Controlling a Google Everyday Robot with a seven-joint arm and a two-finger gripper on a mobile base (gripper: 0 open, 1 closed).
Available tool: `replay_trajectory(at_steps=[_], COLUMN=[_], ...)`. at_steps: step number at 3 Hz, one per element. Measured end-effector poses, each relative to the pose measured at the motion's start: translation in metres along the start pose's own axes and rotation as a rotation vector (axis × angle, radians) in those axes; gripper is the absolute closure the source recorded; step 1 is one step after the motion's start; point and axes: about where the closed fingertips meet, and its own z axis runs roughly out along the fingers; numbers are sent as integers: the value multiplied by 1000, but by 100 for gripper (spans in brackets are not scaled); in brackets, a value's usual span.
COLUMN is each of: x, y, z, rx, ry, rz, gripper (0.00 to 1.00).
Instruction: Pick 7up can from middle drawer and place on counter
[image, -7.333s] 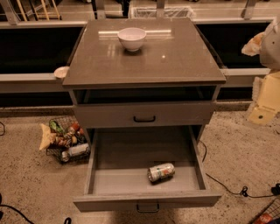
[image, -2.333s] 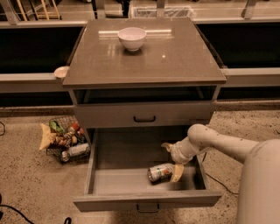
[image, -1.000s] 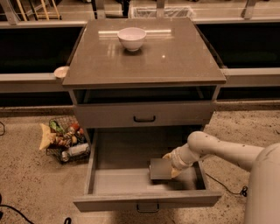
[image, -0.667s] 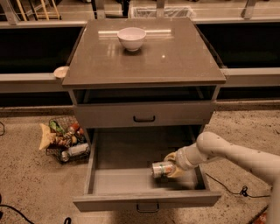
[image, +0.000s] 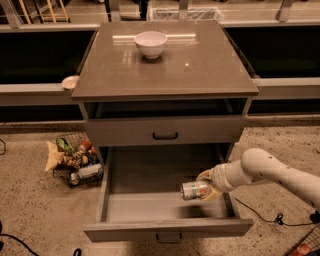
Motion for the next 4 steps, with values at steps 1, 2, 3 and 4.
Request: replay_trajectory(at_steps=[1, 2, 3, 4], x=[-9, -32, -81, -82], y=[-19, -55, -77, -77], z=[-14, -53, -103, -103], rx=[7, -5, -52, -52], ry=[-14, -31, -45, -45], rz=[22, 41, -16, -16], gripper=[100, 100, 100, 100])
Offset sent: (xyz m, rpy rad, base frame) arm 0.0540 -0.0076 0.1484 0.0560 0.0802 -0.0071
